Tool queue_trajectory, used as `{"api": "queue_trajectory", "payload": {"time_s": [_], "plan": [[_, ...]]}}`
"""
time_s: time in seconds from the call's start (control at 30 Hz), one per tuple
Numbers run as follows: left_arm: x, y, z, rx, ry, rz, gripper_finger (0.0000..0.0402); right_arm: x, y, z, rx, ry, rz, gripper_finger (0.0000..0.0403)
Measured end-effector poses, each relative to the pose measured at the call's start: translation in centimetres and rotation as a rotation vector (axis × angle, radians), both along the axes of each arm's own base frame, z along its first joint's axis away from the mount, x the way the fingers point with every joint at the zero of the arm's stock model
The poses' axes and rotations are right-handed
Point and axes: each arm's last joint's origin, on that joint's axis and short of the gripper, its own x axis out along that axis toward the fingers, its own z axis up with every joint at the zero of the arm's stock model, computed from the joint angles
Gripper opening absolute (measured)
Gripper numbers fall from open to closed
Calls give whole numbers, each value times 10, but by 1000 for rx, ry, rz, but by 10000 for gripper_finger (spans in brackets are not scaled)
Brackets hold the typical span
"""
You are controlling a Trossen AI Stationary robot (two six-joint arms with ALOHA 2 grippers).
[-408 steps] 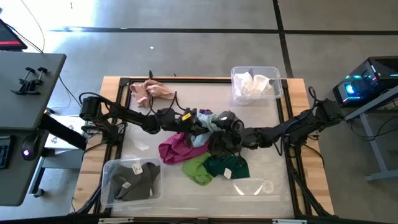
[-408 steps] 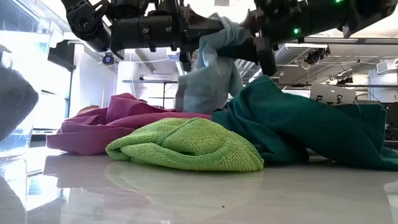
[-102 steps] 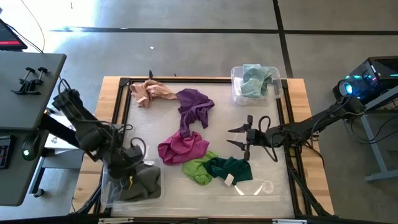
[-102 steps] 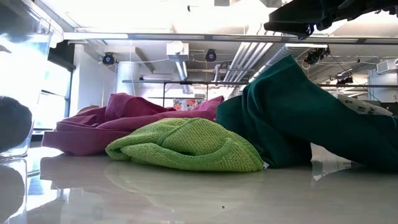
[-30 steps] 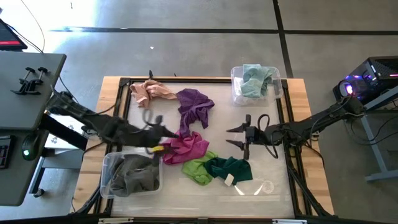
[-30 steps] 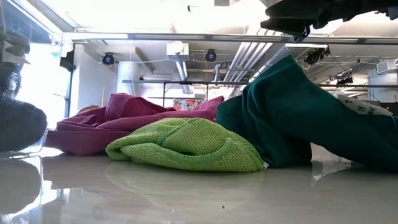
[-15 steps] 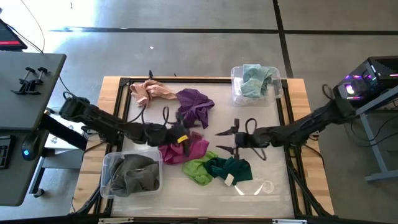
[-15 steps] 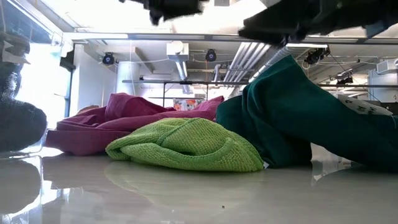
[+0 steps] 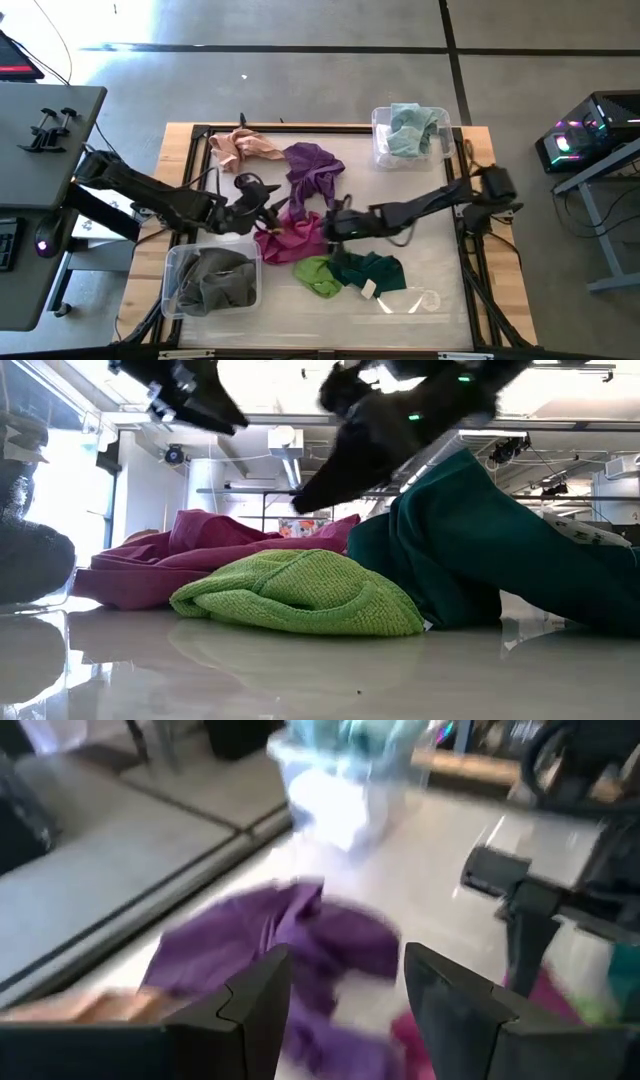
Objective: Sort towels by color in basket
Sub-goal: Put the pink towel into the bottom transparent bin
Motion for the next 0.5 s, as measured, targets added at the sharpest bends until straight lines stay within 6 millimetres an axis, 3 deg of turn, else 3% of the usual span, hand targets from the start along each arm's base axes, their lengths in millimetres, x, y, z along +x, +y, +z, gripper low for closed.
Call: {"api": "queue_trajectory", "payload": {"time_s": [0.17, 0.3, 0.5], "plan": [[-5, -5, -8, -18, 36, 21, 181, 33, -1, -21, -1, 143, 5, 213], [-2, -12, -16, -9, 63, 15, 181, 48, -15, -40, 65, 202, 5, 173], [5, -20, -28, 16, 92, 13, 181, 43, -36, -46, 111, 205, -76, 31]]}}
